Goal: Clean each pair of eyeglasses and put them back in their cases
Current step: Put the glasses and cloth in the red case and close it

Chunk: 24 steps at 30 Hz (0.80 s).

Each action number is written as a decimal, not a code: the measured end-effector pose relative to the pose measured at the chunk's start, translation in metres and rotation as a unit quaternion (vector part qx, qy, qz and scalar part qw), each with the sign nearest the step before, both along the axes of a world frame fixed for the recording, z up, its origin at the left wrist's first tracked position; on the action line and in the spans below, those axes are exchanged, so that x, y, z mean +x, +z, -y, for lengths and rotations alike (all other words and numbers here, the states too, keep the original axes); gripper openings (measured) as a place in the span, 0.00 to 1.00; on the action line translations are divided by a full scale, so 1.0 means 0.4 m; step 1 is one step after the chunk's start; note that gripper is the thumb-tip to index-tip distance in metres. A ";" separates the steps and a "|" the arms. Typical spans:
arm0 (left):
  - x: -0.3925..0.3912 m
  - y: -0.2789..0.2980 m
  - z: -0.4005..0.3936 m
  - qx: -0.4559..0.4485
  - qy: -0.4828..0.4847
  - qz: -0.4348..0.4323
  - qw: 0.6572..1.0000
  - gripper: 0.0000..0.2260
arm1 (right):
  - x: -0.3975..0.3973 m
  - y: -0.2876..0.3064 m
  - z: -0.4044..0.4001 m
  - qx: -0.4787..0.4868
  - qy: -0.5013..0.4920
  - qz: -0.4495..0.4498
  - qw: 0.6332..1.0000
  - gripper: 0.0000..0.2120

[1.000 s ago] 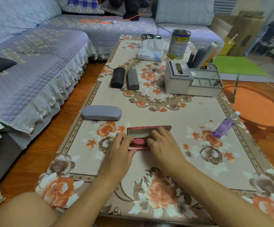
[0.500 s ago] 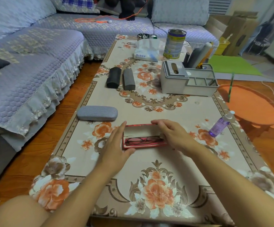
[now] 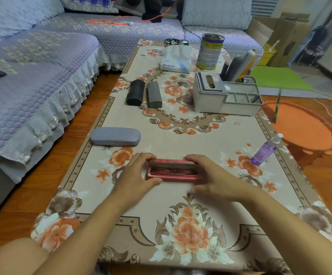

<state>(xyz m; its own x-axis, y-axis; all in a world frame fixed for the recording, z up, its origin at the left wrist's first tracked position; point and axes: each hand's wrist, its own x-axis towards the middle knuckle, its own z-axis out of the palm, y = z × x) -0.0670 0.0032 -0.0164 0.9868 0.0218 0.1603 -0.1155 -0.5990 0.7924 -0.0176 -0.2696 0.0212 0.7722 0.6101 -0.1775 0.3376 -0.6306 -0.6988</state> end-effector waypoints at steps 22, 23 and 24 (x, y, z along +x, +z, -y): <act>-0.016 0.042 -0.034 0.154 -0.112 0.001 0.982 0.23 | -0.004 0.013 -0.006 -0.082 0.062 0.114 0.988 0.19; -0.032 0.064 -0.034 0.064 -0.072 -0.012 0.995 0.22 | -0.012 0.029 -0.006 -0.033 0.043 0.047 0.997 0.17; -0.052 0.082 -0.026 -0.074 -0.020 -0.032 0.997 0.22 | -0.024 0.049 -0.008 0.006 0.016 -0.003 1.000 0.17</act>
<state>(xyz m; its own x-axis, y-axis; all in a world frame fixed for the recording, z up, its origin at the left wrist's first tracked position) -0.0877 0.0138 0.0166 0.9954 0.0015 0.0956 -0.0836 -0.4711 0.8781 -0.0273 -0.2664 0.0406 0.7510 0.6369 -0.1742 0.3538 -0.6109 -0.7083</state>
